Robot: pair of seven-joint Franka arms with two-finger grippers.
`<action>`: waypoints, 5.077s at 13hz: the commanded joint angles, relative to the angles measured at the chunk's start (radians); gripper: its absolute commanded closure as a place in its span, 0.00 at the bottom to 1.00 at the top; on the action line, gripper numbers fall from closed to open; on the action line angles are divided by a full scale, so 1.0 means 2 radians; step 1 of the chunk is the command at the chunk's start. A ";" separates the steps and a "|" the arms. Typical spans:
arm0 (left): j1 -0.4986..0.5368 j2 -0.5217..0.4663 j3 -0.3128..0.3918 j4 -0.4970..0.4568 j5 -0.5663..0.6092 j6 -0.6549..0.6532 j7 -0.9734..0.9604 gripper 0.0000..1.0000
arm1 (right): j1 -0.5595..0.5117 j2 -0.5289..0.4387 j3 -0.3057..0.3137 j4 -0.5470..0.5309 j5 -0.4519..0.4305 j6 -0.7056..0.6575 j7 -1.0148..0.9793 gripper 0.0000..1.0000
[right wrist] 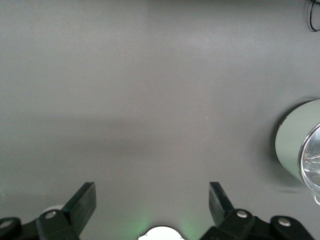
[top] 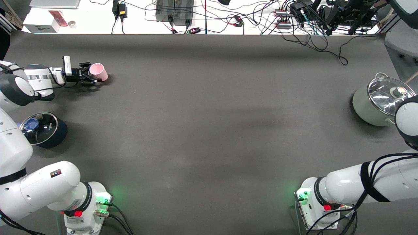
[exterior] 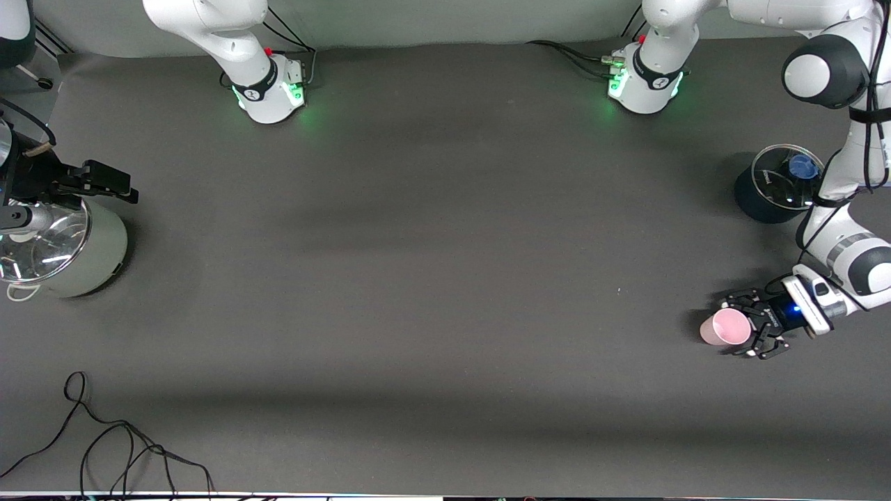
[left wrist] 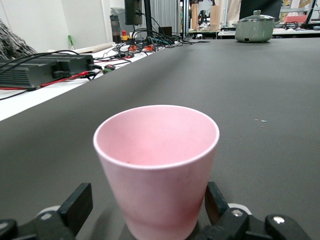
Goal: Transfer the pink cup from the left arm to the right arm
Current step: 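Close the left gripper around the pink cup's base, then lift the pink cup and carry it toward the table middle, then reach the right gripper to the cup rim beside the left gripper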
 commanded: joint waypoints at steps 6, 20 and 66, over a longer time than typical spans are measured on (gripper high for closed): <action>0.003 0.003 0.006 0.003 0.011 0.010 0.010 0.01 | 0.002 0.004 0.000 0.011 -0.005 -0.007 0.009 0.00; 0.003 -0.001 0.003 -0.004 0.011 0.000 0.001 0.52 | 0.002 0.004 0.000 0.011 -0.005 -0.007 0.009 0.00; -0.260 -0.212 -0.482 -0.111 -0.099 0.796 -0.347 0.60 | 0.134 0.065 0.006 0.100 0.086 0.019 0.461 0.00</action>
